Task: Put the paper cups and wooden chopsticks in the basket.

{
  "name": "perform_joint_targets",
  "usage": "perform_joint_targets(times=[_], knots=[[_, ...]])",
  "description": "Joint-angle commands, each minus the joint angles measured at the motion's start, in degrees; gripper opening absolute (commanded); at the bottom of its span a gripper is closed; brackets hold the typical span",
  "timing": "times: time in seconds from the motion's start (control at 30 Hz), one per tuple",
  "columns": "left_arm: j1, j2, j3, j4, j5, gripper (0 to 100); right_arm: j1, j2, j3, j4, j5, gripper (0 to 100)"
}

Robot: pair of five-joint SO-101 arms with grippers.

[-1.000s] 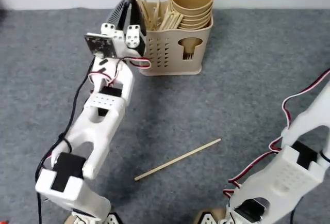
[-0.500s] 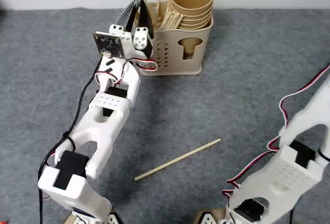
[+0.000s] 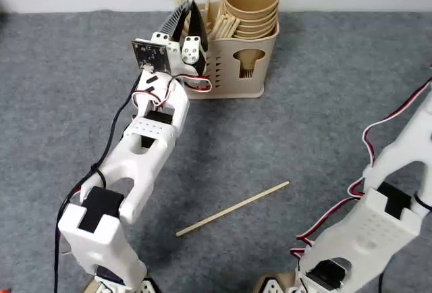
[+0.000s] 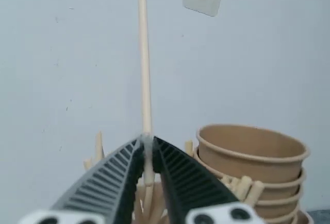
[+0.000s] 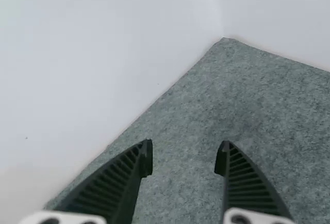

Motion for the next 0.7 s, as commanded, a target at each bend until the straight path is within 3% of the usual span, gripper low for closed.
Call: perform_joint_targets(times=[0.0, 0.13, 0.67], knots=[[-0.2, -0.7, -2.6, 0.7, 0.2, 4, -0.5, -0.5, -0.3, 0.0, -0.5, 20.8], [-0.3, -1.1, -2.6, 6.2, 0.2, 9, -0.5, -0.5, -0.3, 0.0, -0.5, 20.8], [-3.3, -5.5, -2.4, 4.8, 0.4, 9, -0.7, -0.5, -0.3, 0.2, -0.5, 20.8]])
